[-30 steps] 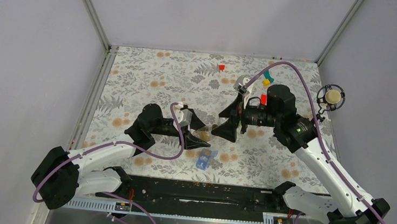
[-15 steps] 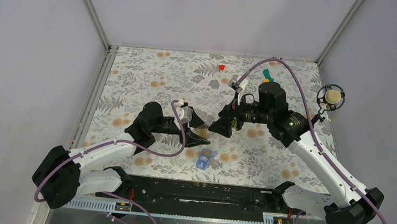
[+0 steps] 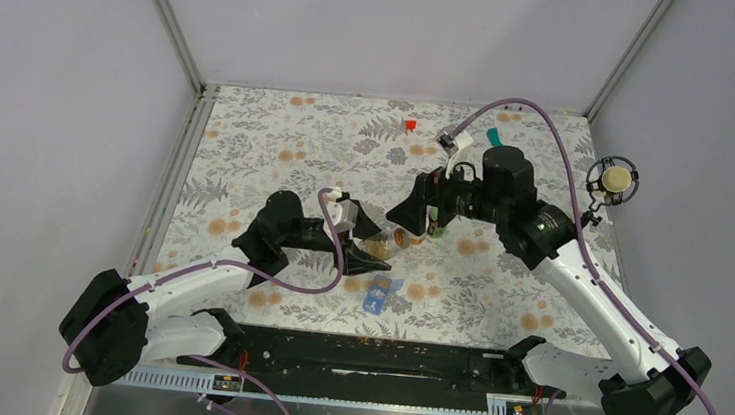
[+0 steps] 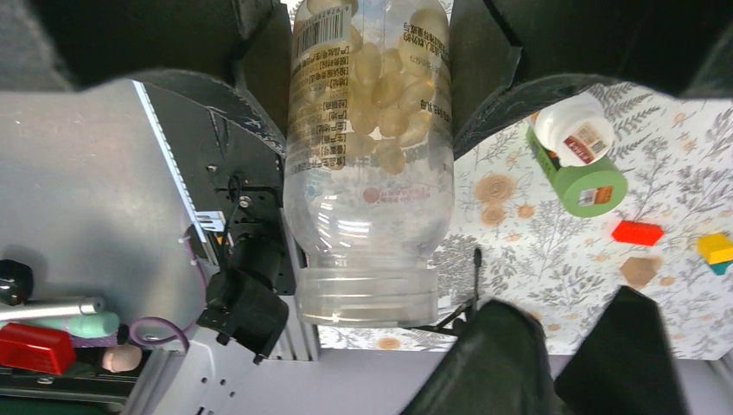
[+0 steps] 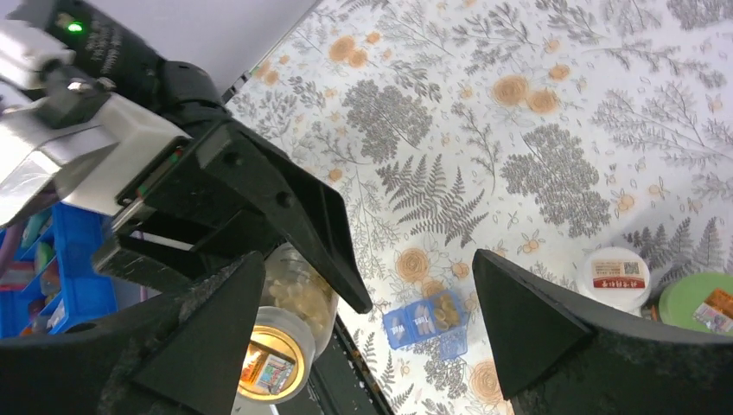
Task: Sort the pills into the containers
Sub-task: Screw the lid of the pill bottle onto the pill bottle.
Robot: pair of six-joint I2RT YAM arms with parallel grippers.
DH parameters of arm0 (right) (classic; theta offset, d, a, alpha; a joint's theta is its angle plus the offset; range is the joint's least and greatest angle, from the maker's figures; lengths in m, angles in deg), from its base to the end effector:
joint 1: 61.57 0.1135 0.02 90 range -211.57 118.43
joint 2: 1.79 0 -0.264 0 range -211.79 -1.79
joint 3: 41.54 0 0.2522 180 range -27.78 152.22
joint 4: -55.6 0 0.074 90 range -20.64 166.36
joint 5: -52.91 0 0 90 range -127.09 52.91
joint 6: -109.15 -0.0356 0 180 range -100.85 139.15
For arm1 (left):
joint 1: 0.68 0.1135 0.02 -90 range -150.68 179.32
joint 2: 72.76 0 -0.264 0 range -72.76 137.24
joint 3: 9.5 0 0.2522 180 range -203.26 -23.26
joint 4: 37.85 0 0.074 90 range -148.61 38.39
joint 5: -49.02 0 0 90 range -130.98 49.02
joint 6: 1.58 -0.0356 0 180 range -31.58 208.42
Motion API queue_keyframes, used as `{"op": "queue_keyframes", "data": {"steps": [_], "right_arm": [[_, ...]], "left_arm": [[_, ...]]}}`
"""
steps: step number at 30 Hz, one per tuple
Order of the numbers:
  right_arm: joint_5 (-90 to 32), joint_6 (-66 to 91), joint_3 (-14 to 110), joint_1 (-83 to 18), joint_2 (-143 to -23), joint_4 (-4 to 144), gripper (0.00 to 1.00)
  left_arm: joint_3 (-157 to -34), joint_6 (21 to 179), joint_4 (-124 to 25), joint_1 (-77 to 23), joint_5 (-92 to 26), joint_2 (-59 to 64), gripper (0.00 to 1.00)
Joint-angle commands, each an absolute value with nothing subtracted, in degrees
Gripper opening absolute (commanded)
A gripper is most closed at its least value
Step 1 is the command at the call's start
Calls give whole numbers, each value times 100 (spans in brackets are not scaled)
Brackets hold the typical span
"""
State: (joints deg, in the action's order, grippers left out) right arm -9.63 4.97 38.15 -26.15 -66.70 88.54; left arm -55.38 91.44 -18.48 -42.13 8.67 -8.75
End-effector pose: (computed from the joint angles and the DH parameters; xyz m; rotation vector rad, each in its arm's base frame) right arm 0.1960 0.1596 0.3840 -0.7011 1.8595 1.0286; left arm 0.1627 -0.1799 0.2744 1.1961 1.2165 -1.2568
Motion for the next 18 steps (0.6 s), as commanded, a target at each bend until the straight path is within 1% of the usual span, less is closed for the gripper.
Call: {"op": "queue_keyframes", "data": {"steps": [1,3,6,10,13,18], "right_arm": [[-396,811,3669,-2672,-6181,8213,98],[-15,1065,3511,-2671,-6026,8162,97],[225,1289,3498,-2670,-5999,8468,93],[735,1539,3504,-2673,-6059,8778,92],[795,1640,3480,-2672,-6088,8898,91],[678,1698,3490,-2664,-6199,8953,83]], "left_arm": [[-5699,9054,-1422,-4268,1213,-899,0],[-5725,9057,-1435,-4262,1205,-908,0],[-5735,9045,-1451,-4261,1205,-910,0],[-5745,9031,-1439,-4263,1176,-874,0],[-5769,9052,-1427,-4268,1173,-861,0],[-5791,9079,-1404,-4266,1172,-829,0]]}}
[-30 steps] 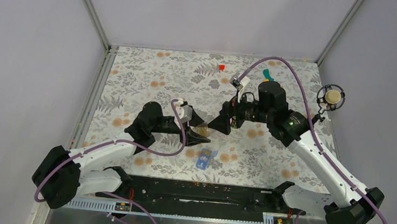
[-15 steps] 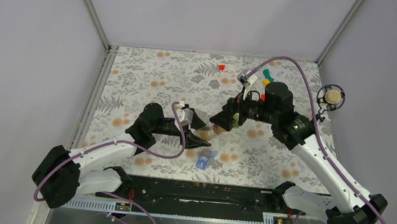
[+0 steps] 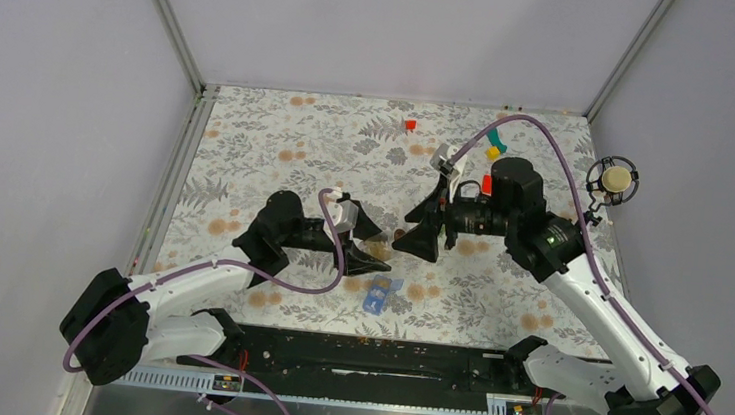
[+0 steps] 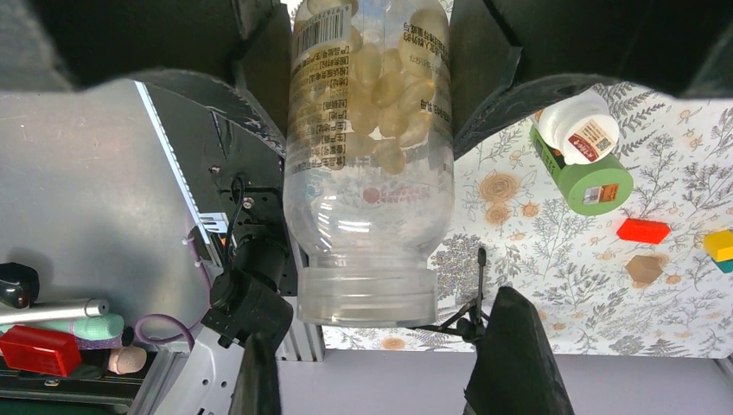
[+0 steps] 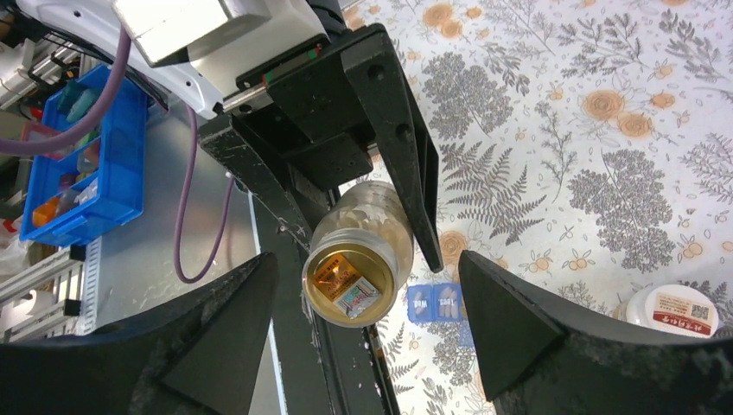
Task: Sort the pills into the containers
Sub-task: Screw the lid of the pill bottle onto the pill bottle.
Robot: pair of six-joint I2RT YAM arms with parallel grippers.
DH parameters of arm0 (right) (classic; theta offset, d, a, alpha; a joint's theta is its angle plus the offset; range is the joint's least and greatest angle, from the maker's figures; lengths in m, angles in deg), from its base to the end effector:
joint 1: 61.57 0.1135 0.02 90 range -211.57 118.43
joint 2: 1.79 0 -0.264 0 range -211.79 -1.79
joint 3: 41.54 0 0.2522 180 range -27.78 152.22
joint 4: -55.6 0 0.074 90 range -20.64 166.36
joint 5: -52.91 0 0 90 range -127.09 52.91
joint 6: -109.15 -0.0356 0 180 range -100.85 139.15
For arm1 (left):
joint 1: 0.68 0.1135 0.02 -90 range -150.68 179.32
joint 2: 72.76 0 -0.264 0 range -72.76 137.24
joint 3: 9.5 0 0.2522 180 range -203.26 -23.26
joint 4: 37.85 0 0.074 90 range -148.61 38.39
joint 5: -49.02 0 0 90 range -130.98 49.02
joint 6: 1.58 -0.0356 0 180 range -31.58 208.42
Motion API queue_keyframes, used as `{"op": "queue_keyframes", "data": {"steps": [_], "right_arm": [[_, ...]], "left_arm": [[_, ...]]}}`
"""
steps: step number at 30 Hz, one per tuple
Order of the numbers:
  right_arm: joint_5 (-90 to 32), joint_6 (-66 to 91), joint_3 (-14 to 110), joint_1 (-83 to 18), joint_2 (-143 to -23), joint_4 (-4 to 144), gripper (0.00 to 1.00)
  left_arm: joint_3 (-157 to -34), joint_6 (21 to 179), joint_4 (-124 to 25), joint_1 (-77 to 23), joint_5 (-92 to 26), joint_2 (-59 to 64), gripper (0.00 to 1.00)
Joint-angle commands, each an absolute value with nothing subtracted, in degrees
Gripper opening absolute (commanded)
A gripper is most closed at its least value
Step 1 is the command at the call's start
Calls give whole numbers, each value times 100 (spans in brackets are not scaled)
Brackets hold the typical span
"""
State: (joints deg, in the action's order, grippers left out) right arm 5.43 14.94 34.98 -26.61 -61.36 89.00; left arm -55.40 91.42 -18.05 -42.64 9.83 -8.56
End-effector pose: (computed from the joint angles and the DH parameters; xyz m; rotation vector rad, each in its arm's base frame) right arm 0.1695 0.1479 0.3863 -1.0168 1.6535 1.1503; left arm 0.1608 -0.1817 0.2745 1.2178 1.1979 -1.2765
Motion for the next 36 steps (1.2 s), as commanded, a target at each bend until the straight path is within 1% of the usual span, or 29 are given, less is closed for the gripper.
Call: {"op": "queue_keyframes", "data": {"steps": [1,5,10,12,14,20,21,26,27,28,29,32,34,36], "right_arm": [[636,1691,3481,-2664,-6218,8931,82],[611,1604,3529,-2661,-6353,8909,74],[584,1522,3559,-2647,-6480,8924,69],[482,1452,3579,-2634,-6502,8912,65],[387,1331,3633,-2626,-6560,8932,55],[-322,138,3825,-2630,-6846,8779,13],[-538,-166,3812,-2624,-6876,8670,9],[-1665,-1530,3648,-2615,-6979,8219,0],[-1765,-1631,3639,-2615,-7000,8164,0],[-1816,-1664,3650,-2620,-7018,8162,2],[-1875,-1661,3670,-2621,-7013,8187,12],[-1970,-1632,3518,-2615,-6798,8020,52],[-2017,-1624,3340,-2623,-6587,7828,67],[-2007,-1539,3224,-2637,-6406,7744,77]], "left_arm": [[-5791,9079,-1401,-4262,1176,-833,0],[-5797,9083,-1400,-4267,1169,-803,0],[-5816,9092,-1403,-4269,1115,-794,0],[-5818,9101,-1404,-4269,1011,-796,0],[-5821,9114,-1392,-4269,852,-804,0],[-5742,9054,-1426,-4263,135,-884,0],[-5719,9034,-1444,-4265,13,-896,0],[-5690,8891,-1670,-4268,-649,-992,0],[-5683,8889,-1676,-4269,-715,-1015,0],[-5672,8886,-1688,-4262,-761,-1040,0],[-5667,8893,-1701,-4263,-803,-1059,0],[-5643,8901,-1720,-4269,-854,-1095,0],[-5603,8916,-1643,-4265,-863,-1098,0],[-5555,8981,-1544,-4269,-869,-1104,0]]}}
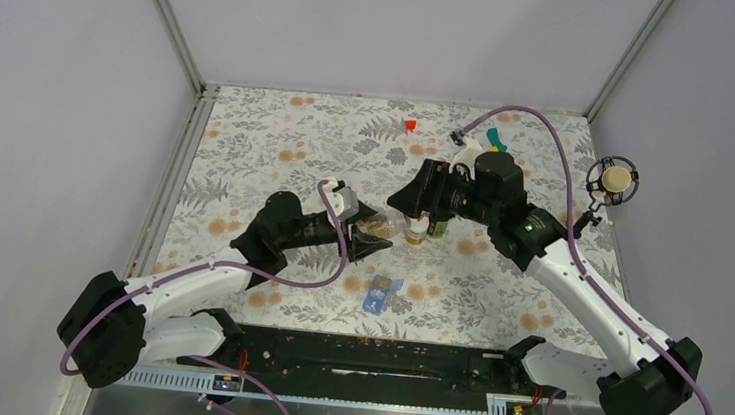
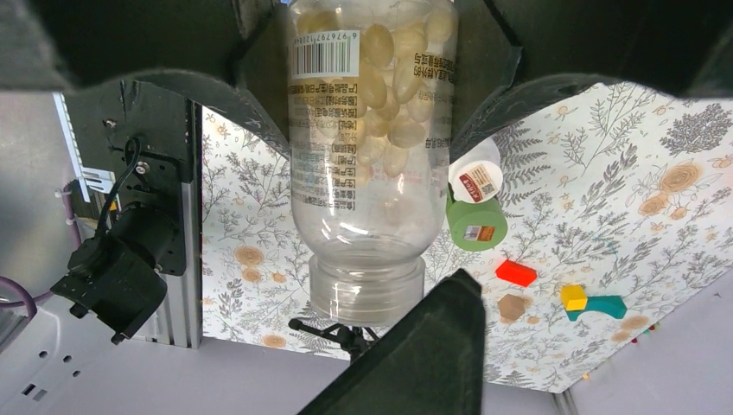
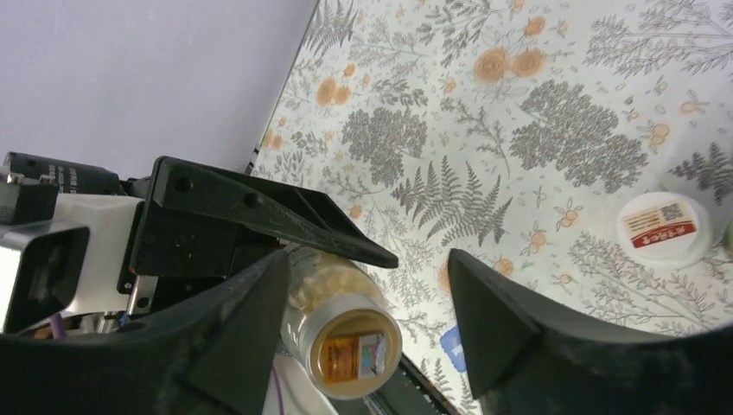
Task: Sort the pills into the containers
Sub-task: Screw the lid of the pill bottle onto the pill bottle.
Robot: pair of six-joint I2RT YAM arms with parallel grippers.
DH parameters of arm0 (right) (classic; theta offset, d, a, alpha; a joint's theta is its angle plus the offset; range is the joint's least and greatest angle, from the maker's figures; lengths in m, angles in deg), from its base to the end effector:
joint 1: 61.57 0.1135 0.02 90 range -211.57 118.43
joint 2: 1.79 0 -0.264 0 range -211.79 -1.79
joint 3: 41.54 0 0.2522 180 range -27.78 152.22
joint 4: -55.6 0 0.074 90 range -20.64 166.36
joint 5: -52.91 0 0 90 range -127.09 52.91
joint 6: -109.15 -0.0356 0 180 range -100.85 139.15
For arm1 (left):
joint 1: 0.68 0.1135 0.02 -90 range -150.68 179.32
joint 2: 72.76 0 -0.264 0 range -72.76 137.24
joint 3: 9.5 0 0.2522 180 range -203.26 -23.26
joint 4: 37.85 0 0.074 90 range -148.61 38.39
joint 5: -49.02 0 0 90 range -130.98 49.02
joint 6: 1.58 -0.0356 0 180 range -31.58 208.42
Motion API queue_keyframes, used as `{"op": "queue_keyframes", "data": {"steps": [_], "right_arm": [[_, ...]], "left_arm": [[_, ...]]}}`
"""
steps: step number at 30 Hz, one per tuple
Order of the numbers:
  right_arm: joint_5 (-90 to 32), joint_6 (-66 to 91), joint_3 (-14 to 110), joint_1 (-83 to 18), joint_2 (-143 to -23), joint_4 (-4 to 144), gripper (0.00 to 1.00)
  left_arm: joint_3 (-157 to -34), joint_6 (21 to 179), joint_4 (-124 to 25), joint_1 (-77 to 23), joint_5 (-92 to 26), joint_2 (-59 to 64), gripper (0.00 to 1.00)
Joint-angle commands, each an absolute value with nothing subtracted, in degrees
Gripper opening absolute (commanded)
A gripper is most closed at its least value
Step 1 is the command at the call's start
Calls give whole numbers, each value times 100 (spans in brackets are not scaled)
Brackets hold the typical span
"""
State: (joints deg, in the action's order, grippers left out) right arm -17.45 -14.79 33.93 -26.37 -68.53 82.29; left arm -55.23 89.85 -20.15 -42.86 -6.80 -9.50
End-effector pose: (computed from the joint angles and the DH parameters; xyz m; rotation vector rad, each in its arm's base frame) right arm 0.2115 0.1639 0.3612 -0.2760 2.0143 1.1197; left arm 0.1682 -0.1794 0.2736 1.0174 1.3252 -1.0505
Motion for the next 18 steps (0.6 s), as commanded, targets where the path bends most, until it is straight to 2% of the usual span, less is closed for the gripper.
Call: {"op": "queue_keyframes", "data": {"steps": [1,5,10,18], "right_arm": [[-1918,-1409,3176,-2642,-6322,7703,80],[-1159,-789,3024,-2675,-6087,7691,87],[-192,-187,2789,-2689,-5790,7687,88],[153,-554,3089,-2726,-6002,7693,71]], "left_arm": [[-5547,9001,-1526,-4262,-869,-1110,0],[-5447,9156,-1342,-4265,-888,-1248,0],[-5337,9285,-1134,-4268,-656,-1434,0],[-5293,9444,-863,-4266,-216,-1512,0]]}}
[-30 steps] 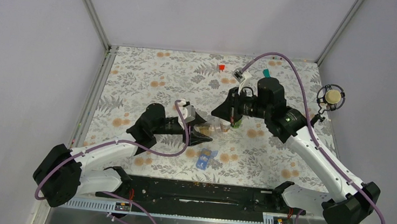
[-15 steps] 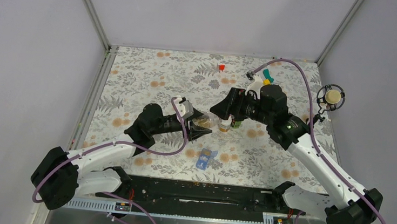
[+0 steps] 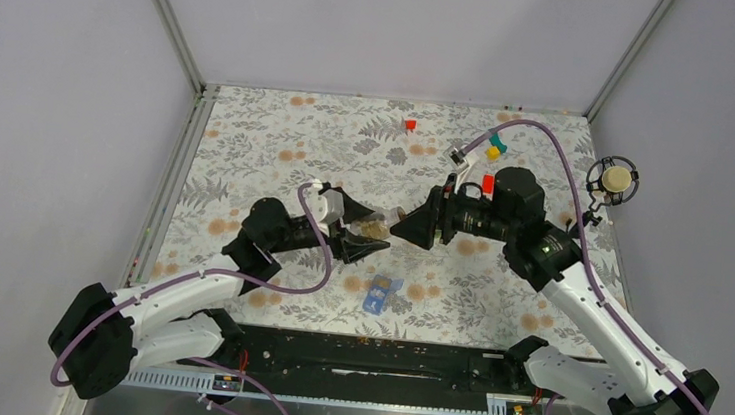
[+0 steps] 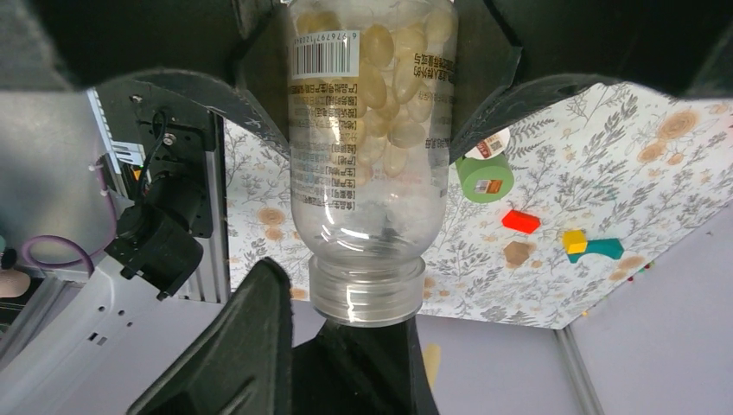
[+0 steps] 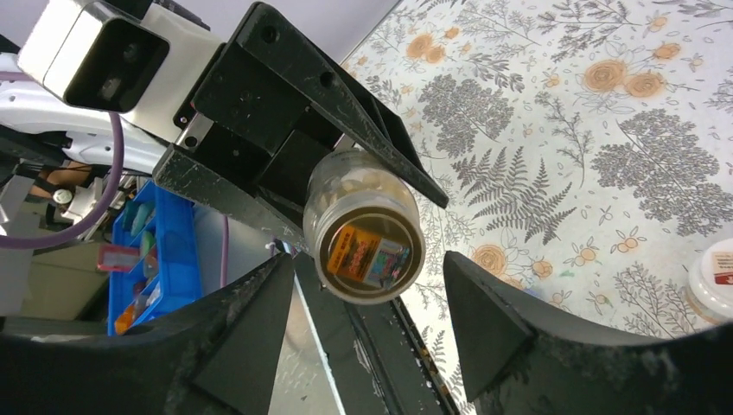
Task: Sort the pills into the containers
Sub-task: Screw the lid of the pill bottle onto the pill bottle.
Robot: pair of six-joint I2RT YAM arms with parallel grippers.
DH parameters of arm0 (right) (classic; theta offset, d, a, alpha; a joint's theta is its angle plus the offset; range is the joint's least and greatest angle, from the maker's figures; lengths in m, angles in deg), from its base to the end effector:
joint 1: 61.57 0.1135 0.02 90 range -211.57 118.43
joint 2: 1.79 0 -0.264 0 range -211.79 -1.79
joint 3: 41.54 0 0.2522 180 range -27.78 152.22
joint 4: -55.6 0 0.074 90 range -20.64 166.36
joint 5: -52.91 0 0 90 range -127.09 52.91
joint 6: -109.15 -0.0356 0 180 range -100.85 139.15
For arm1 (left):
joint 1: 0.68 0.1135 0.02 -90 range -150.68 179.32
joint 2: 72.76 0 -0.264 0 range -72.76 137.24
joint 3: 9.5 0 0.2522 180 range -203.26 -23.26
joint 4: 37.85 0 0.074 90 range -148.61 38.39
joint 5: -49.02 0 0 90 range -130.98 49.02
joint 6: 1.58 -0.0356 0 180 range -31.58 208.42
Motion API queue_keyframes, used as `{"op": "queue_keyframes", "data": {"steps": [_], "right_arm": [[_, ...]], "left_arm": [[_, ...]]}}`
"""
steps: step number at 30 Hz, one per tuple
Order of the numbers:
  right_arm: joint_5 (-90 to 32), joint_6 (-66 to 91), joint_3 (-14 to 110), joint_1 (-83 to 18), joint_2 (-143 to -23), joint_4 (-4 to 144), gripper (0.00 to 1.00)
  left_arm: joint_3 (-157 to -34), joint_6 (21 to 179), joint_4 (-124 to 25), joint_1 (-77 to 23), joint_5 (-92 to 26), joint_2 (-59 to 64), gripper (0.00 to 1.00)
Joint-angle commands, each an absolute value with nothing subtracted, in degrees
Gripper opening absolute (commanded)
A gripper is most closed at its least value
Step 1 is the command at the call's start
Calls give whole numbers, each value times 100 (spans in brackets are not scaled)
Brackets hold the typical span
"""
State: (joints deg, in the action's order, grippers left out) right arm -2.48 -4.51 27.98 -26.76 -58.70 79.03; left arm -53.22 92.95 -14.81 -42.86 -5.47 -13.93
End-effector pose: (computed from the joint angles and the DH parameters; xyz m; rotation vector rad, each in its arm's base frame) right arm 0.1719 0.1442 0.3703 -0.6524 1.7901 1.2468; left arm 0.1557 -0.1690 0.2879 0.9804 1.2097 -1.0952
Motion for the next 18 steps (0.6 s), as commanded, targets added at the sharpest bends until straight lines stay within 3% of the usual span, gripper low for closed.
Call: {"op": "queue_keyframes", "data": {"steps": [1,6,11,18], "right_arm": [[142,-629,3131,-2733,-6051,7684,70],[94,-912,3174,-2736,-6156,7545,54],[-242,-1588,3119,-2732,-6267,7296,29],[-1762,-3232,2727,-2725,-6409,6891,15]], "left_arm": [[-5301,9460,-836,-4269,-182,-1504,0],[-5349,9475,-815,-4262,-30,-1458,0],[-5405,9437,-840,-4269,-100,-1389,0],[-5359,8549,-1283,-4313,-304,-1366,0]]}}
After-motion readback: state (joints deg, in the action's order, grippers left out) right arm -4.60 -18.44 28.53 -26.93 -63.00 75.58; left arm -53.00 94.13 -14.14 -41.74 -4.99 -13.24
